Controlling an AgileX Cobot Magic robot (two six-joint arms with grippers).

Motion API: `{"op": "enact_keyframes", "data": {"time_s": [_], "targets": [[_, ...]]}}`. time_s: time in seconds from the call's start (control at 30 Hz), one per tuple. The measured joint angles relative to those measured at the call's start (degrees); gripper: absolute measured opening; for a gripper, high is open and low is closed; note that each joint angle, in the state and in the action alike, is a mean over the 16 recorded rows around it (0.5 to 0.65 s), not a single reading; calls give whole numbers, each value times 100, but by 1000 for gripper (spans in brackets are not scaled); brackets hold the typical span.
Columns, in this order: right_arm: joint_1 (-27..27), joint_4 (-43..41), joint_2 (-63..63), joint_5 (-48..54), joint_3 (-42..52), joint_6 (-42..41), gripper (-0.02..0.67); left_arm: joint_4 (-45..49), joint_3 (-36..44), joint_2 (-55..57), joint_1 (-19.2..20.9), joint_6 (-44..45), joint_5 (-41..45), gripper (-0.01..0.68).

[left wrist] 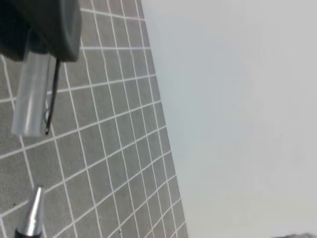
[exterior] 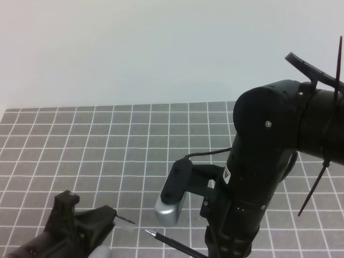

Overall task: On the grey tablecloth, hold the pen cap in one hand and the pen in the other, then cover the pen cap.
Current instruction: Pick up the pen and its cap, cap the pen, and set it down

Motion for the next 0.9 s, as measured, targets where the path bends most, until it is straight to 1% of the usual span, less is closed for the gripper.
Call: {"op": "enact_keyframes", "data": {"time_s": [0.43,0.9], "targets": [[0,-29,-2,0,0,16,-2,-107,0,0,-375,-270,-180,73],[6,-174,-6,0,0,163,-3,-91,0,0,-390,-324,-134,73]]}}
